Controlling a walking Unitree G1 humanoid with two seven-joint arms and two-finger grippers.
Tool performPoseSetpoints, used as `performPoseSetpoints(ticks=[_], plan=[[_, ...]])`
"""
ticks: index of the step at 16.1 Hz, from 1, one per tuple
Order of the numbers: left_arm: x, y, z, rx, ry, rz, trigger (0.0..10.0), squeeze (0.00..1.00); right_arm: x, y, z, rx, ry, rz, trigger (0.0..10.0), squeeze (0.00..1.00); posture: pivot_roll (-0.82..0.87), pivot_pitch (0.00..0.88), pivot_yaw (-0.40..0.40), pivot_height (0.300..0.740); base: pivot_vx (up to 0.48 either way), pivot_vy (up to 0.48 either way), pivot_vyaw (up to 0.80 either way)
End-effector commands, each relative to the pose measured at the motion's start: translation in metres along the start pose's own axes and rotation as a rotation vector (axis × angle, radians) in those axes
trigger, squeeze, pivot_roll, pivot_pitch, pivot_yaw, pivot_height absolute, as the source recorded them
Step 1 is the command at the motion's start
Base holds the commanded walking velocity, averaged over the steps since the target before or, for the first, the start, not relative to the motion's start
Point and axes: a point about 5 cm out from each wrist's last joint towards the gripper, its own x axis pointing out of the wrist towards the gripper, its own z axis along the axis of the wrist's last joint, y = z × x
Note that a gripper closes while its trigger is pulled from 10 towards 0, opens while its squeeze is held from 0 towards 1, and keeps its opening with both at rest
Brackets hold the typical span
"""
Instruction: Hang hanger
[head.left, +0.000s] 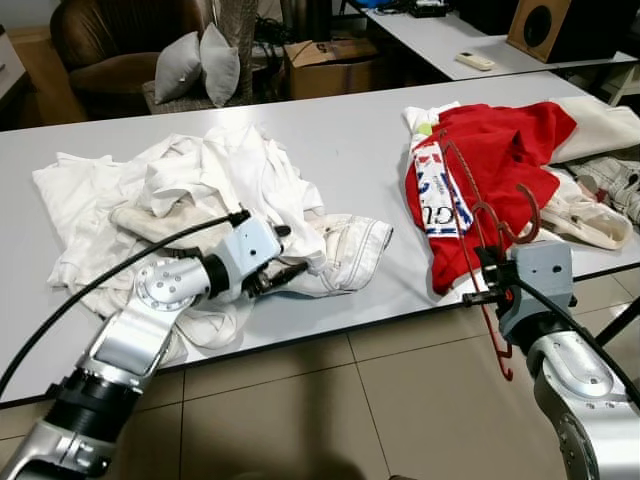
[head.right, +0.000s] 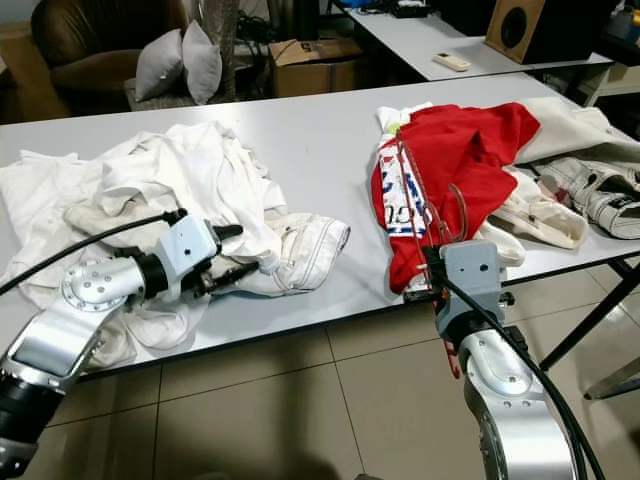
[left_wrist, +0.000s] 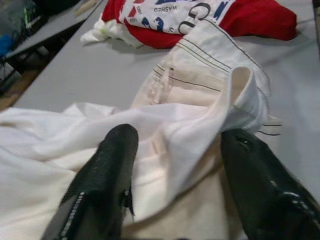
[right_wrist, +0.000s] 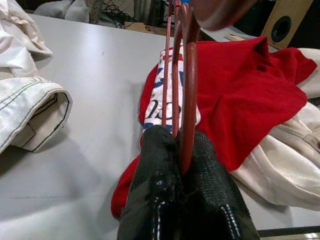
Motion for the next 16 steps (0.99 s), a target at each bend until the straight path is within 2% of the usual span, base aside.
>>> performPoseSetpoints(ticks=[1, 11, 16], plan=[[0.001, 0.004, 0.000, 0.030, 0.009, -0.001, 0.0, 0.00, -0.001, 0.001, 0.003, -0.002, -0.010, -0.001, 10.0, 0.00, -0.04, 0.000, 0.041, 0.723, 0.000, 0.000, 0.00], [-0.003, 0.007, -0.006, 0.042, -0.010, -0.016, 0.0, 0.00, -0.001, 0.005, 0.003, -0.018, -0.021, 0.018, 10.0, 0.00, -0.04, 0.000, 0.043, 0.723, 0.000, 0.000, 0.00], [0.001, 0.015, -0.005, 0.051, -0.003, 0.026, 0.0, 0.00, -0.003, 0.010, 0.006, -0.023, -0.048, 0.063, 10.0, 0.00, -0.05, 0.000, 0.046, 0.723, 0.000, 0.000, 0.00]])
